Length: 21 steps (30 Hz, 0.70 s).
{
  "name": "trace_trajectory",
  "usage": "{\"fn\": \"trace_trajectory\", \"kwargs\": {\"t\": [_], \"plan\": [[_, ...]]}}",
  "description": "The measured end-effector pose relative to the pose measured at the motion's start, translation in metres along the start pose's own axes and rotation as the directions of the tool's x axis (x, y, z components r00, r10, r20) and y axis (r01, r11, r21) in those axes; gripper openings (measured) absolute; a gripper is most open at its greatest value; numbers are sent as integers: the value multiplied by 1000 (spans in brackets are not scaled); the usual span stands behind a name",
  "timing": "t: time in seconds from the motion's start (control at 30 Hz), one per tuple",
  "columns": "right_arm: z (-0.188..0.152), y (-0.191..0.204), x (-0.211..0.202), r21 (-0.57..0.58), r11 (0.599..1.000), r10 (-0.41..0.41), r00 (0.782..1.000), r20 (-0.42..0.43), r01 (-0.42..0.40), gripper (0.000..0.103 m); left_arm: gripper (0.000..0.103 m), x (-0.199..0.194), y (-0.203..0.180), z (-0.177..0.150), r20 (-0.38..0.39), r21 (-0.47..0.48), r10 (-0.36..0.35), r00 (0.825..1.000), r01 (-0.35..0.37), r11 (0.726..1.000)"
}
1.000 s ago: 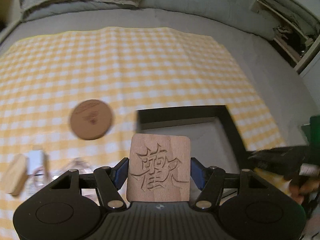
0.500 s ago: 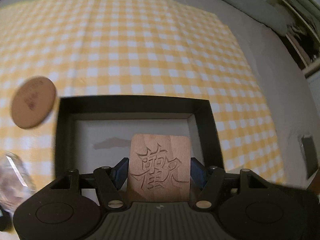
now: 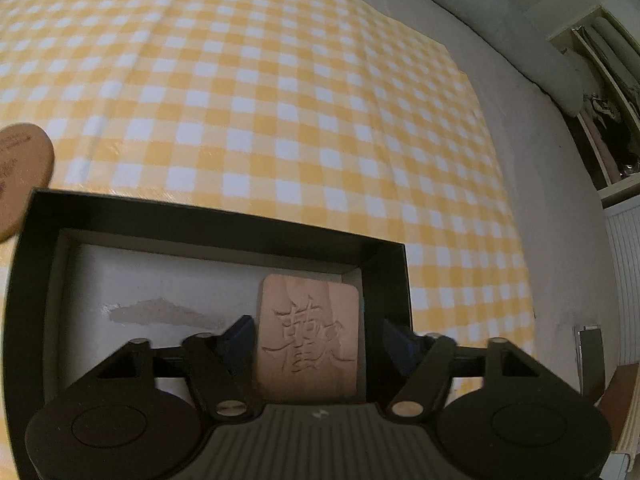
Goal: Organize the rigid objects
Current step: 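Carry the wooden tile into the black box and open the left tool, then move the left tool to the cork coaster and close on it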
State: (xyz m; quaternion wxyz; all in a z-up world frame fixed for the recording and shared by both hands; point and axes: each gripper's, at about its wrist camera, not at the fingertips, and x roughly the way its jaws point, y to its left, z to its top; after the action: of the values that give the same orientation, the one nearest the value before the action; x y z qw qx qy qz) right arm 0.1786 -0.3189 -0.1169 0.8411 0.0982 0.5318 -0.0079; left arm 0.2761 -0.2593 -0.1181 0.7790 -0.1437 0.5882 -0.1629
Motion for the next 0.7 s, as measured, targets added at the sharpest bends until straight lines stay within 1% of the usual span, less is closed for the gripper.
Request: {"fn": "trace_trajectory", "kwargs": {"t": [0.03, 0.1, 0.17, 0.23, 0.33, 0.43, 0.5, 0.63, 0.7], "plan": [[0, 0, 0, 2, 1000, 2, 1000, 0, -2, 3, 84, -2, 0, 0, 8, 4, 4, 1000, -4, 1000], [0, -1, 0, 1, 1000, 3, 1000, 1, -3, 3, 89, -8, 0, 0, 30, 20, 5, 1000, -6, 1000], [0, -1, 0, 0, 1000, 4, 1000, 2, -4, 4, 91, -16, 1, -1, 48, 44, 10, 999, -12, 999], [0, -2, 0, -1, 1000, 13, 1000, 3, -13, 4, 96, -24, 3, -1, 57, 64, 10, 998, -14, 998], [-1, -6, -1, 16, 999, 28, 1000, 3, -28, 4, 100, -40, 6, -4, 74, 98, 46, 996, -53, 994], [-1, -6, -1, 22, 999, 34, 999, 6, -34, 4, 103, -59, 10, -8, 108, 148, 59, 992, -75, 986], [0, -5, -2, 21, 999, 34, 999, 8, -34, 4, 103, -73, 14, -10, 135, 172, 72, 988, -95, 981], [-1, -3, -1, 11, 1000, 24, 1000, 11, -24, 4, 103, -98, 24, -16, 193, 209, 89, 977, -130, 969], [-1, -1, -1, 2, 1000, 18, 1000, 15, -18, 4, 103, -111, 29, -18, 229, 228, 101, 968, -155, 961]]}}
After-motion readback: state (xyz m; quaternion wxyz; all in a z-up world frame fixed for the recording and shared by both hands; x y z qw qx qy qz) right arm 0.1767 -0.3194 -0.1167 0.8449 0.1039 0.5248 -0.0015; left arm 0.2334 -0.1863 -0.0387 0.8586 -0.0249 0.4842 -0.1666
